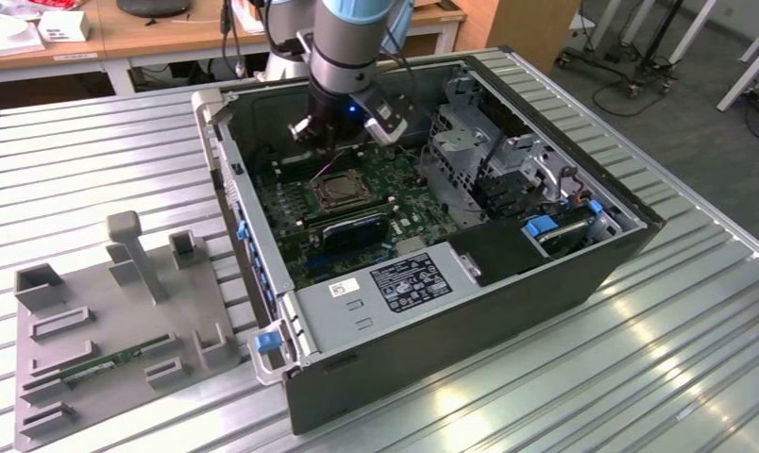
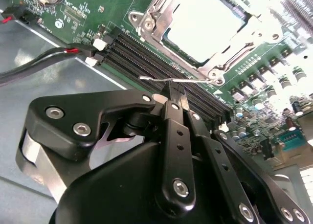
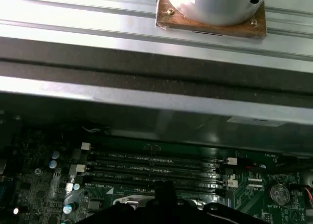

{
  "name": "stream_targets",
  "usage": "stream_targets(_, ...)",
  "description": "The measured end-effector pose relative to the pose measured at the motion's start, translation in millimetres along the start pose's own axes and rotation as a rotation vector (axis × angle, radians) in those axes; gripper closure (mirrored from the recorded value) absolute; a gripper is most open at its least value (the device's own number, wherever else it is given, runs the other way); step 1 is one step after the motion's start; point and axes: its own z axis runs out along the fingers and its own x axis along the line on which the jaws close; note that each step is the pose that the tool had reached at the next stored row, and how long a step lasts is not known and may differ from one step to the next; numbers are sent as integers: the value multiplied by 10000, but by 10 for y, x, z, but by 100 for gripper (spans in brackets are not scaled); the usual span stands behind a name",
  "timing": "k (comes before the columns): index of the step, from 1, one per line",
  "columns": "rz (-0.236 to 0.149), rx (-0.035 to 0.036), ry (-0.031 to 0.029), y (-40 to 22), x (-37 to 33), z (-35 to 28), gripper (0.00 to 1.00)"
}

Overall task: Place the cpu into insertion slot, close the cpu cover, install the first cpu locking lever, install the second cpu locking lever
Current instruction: 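Install the first cpu locking lever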

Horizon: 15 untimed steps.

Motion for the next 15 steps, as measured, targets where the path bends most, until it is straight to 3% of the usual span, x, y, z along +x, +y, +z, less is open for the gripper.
stream_targets(4,2,-30,-6,-16,2,-4,89)
stream_targets(9,-1,-163,-33,-19,2,7,89)
stream_targets(15,-8,-172,-51,-24,2,22,89)
